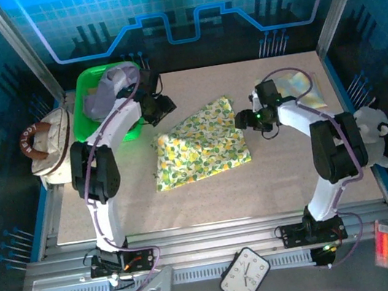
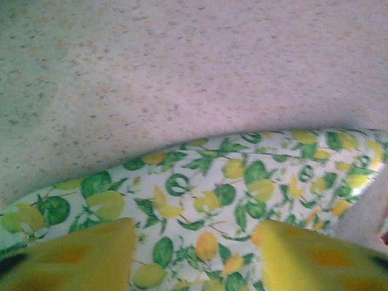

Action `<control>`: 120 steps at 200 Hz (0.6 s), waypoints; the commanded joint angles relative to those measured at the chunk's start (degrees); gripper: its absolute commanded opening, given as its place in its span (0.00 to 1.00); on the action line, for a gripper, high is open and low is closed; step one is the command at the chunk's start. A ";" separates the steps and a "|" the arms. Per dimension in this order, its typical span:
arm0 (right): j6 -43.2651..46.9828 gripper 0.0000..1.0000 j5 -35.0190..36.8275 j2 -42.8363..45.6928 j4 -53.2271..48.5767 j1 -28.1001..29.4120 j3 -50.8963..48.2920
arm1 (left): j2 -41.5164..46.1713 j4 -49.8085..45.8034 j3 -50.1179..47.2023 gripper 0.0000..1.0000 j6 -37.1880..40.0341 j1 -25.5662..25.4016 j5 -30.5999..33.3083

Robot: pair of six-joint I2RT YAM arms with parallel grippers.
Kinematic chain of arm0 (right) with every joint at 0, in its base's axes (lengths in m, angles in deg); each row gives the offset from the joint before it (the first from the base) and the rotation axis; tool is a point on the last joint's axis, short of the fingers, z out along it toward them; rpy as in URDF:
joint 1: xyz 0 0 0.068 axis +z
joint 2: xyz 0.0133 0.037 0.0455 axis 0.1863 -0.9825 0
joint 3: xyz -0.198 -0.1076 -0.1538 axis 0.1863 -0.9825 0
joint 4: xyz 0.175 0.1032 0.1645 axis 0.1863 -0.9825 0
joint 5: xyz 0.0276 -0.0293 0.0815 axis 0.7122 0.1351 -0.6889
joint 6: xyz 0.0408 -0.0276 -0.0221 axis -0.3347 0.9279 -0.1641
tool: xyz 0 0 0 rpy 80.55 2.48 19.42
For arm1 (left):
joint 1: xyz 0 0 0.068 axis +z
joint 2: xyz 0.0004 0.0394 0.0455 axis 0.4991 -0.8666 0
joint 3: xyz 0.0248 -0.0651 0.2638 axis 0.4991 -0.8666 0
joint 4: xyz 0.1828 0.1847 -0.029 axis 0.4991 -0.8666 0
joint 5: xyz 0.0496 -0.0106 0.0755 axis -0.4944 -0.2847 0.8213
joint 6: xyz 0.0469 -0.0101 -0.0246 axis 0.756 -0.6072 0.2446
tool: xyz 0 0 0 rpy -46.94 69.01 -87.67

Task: Fold and stack the skirts

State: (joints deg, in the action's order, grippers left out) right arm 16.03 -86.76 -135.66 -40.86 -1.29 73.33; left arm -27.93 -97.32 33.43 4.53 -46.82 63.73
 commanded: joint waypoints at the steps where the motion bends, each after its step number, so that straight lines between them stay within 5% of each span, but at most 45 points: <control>1: -3.44 0.82 0.99 5.98 -3.25 -0.13 -4.15 | 3.60 -3.34 -3.03 0.82 0.71 0.10 -2.55; 16: -6.13 1.00 -0.06 8.61 -2.94 -0.08 -7.07 | 8.50 -3.00 -8.75 0.92 0.60 0.10 -3.69; 65: -16.20 0.99 -2.86 14.86 -1.37 -0.06 -16.10 | 27.09 -2.17 -29.87 0.99 -4.34 0.22 -1.78; 101: -27.12 0.68 -11.43 16.85 3.69 0.34 -22.97 | 34.68 -0.51 -42.01 0.99 -10.31 0.54 -1.73; 120: -31.77 0.61 -13.19 17.67 7.81 1.08 -26.21 | 38.66 1.82 -48.54 0.96 -14.53 0.54 -3.75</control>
State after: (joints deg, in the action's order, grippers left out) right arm -6.25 -94.56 -120.05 -38.54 -1.13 50.11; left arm 7.06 -97.17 -8.36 -3.40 -46.58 61.85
